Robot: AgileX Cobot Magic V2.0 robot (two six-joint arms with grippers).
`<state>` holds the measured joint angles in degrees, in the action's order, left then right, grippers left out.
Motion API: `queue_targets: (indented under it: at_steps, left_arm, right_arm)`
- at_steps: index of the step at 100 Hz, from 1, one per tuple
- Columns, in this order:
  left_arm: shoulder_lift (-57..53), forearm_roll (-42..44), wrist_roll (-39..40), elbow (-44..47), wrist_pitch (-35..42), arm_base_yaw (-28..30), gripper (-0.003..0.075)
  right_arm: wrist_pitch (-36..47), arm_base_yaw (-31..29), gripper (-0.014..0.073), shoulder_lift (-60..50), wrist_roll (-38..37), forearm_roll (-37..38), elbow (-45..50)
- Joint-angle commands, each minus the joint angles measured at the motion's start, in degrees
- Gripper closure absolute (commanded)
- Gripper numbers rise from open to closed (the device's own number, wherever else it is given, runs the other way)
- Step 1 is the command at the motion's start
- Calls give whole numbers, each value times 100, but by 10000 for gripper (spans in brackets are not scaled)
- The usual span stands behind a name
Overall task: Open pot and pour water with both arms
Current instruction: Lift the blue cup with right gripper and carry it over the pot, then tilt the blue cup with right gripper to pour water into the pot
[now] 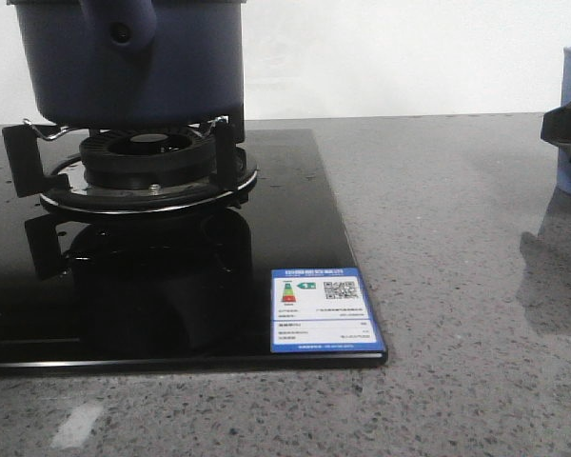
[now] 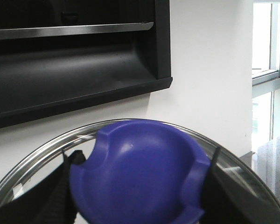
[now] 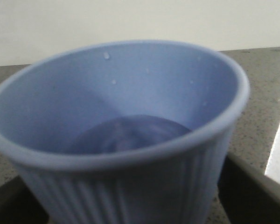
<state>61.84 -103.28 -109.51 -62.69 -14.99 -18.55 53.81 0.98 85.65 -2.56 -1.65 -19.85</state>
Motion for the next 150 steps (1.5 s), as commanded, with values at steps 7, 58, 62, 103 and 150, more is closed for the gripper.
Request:
queue_targets:
  at_steps: [7,58,62,103,150]
  left_arm:
    - [-147,-356,26,-247,-197,-23,470]
    - [-341,-347,26,-170,471,-23,470]
    - [-437,-320,26,-81,580,-23,470]
    - [-1388,-305,26,733,978,-23,470]
    - [-1633,-353,26,733,1168,-23,470]
  right_arm:
    - [560,-36,18,-123,21,-33,-152]
    - [726,-36,235,-357,66,371,-152]
    - [716,-36,235,-434,80,477,-152]
    - [-1047,204,235,-1696,16,1817,-1137]
    - [-3409,1910,235,-1224,-30,2114,-4216]
